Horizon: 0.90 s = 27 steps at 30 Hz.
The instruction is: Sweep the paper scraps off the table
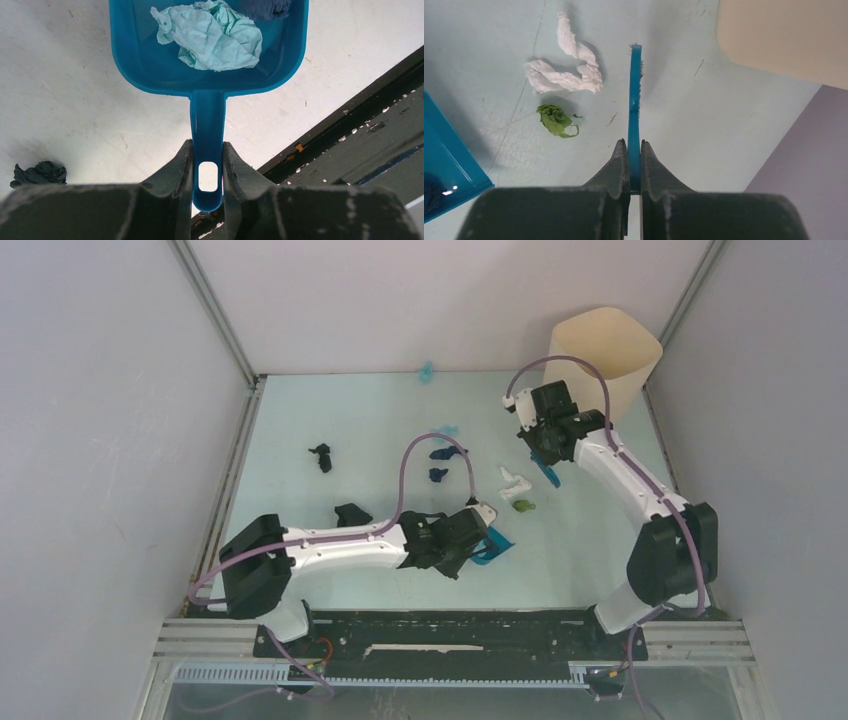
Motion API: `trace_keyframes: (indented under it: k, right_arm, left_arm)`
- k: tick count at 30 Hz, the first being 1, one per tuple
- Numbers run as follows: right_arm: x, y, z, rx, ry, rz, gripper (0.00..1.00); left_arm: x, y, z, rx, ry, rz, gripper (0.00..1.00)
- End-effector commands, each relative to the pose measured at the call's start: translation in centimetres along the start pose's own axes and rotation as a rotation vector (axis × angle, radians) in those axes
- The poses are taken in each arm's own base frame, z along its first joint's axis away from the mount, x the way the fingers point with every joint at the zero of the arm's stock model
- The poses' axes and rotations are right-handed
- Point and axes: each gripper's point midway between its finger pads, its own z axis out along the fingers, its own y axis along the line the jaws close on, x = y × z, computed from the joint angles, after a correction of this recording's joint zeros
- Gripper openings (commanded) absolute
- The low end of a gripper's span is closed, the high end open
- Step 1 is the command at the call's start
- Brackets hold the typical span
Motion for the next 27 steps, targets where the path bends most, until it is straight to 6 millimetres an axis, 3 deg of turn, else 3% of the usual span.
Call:
trace_keyframes:
  k: [1,4,8,14,22,25,27]
  right_arm:
    - [-1.8,0.4,0.9,0.004,-0.017,-0.025,0.0]
    - [-0.6,3.4,2.1,-0.101,0.049,-0.031,0.0]
    - [1.1,7.5,2.2,-0.277,0.103,0.02,0.0]
    - [3.4,11.7,-0.3,-0.461,0.116,0.016,0.0]
    - [3.9,14.9,-5.4,-0.634,0.016,0.019,0.0]
    - [3.8,14.3,-6.2,-0.604,-0.014,0.016,0.0]
    - [3.9,12.8,-6.4,-0.532,-0.031,0.024,0.0]
  left_arm:
    - [-0.9,0.1,0.2,-0.025,-0.004,-0.008,0.0]
    - [-0.9,0.0,0.8,-0.021,0.01,0.003,0.0]
    - [-1.8,-0.4,1.8,-0.019,0.01,0.009,0.0]
    - [-4.2,-0.7,3.2,-0.056,-0.013,0.023,0.0]
    - [-5.4,-0.9,4.3,-0.072,-0.046,0.023,0.0]
    - [-5.0,-1.1,4.4,-0.056,-0.072,0.021,0.0]
    - [-4.6,-0.7,4.3,-0.068,-0.099,0.023,0.0]
